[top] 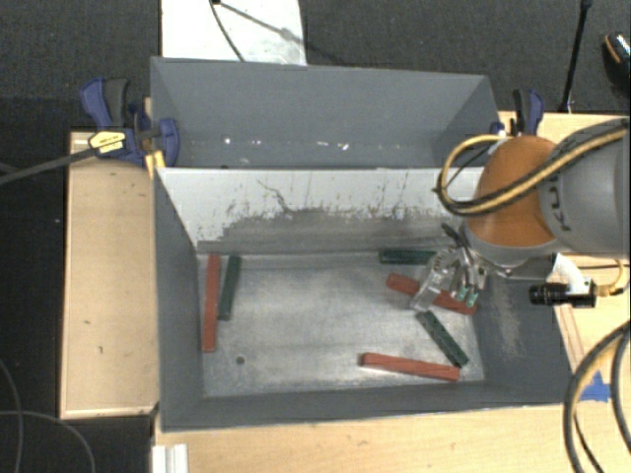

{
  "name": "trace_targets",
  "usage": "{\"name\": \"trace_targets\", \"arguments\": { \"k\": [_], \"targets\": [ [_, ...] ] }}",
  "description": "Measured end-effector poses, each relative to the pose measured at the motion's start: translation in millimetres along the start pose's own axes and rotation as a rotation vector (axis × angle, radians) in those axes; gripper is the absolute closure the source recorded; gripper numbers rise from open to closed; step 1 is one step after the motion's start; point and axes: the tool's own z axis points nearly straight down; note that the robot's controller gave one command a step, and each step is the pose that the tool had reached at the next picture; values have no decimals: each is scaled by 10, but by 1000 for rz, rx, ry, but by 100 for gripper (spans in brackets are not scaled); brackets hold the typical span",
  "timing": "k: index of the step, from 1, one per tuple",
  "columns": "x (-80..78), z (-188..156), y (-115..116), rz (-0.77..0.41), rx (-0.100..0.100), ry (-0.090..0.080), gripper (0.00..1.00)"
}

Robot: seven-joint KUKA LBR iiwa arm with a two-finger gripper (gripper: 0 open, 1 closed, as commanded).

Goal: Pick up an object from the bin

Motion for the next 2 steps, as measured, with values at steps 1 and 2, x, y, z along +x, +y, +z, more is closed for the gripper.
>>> {"name": "trace_targets", "arguments": {
  "k": [1,2],
  "targets": [
    [0,0,0,0,0,0,100],
    [803,-1201,-191,-2,-3,-4,100]
  ]
}}
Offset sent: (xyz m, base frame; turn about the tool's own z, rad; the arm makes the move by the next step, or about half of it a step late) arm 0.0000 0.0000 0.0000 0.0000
